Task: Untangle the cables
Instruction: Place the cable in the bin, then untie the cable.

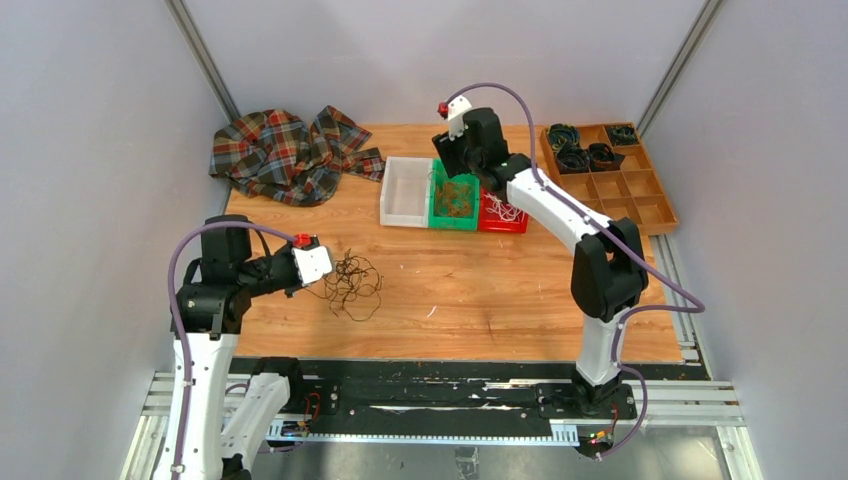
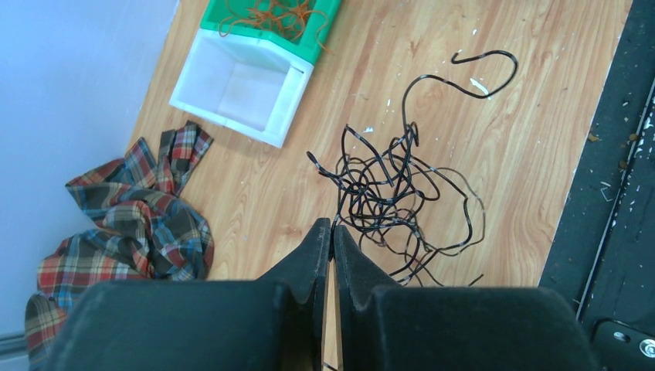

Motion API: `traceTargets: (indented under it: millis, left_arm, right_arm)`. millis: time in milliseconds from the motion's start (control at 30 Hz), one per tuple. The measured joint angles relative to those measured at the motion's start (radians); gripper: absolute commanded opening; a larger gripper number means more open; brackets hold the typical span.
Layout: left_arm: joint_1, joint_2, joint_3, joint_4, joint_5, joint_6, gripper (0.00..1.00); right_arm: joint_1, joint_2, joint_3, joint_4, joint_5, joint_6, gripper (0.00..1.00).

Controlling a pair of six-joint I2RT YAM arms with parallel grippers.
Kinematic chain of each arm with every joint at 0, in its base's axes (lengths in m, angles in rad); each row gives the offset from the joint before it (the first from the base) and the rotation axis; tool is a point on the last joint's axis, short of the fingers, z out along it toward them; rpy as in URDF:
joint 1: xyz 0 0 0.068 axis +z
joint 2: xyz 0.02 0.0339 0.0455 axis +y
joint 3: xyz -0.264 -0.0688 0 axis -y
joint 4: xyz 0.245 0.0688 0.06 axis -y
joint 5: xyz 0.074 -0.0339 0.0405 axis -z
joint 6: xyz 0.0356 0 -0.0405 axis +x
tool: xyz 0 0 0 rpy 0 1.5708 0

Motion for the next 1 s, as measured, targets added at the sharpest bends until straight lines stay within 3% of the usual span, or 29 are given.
traceTargets:
  millis: [233,633,867,1000]
  left_arm:
    - [0.000,-0.005,0.001,0.000,0.007,-0.013,0.09]
    - [0.000,0.007,0.022,0.000,0.039,-0.048,0.11]
    - [0.000,0.062,0.052,0.000,0.084,-0.122,0.13]
    - [0.000,0.086,0.080,0.001,0.116,-0.156,0.14]
  right_arm:
    - [0.000,-0.019,0.066,-0.032,-0.067,0.026,0.64]
    - [0.023,-0.237,-0.145,0.040,-0.270,0.092,0.68]
    - [0.224,-0.603,-0.402,0.294,-0.515,0.110,0.74]
    - [0.320,-0.664,-0.422,0.363,-0.602,0.123,0.74]
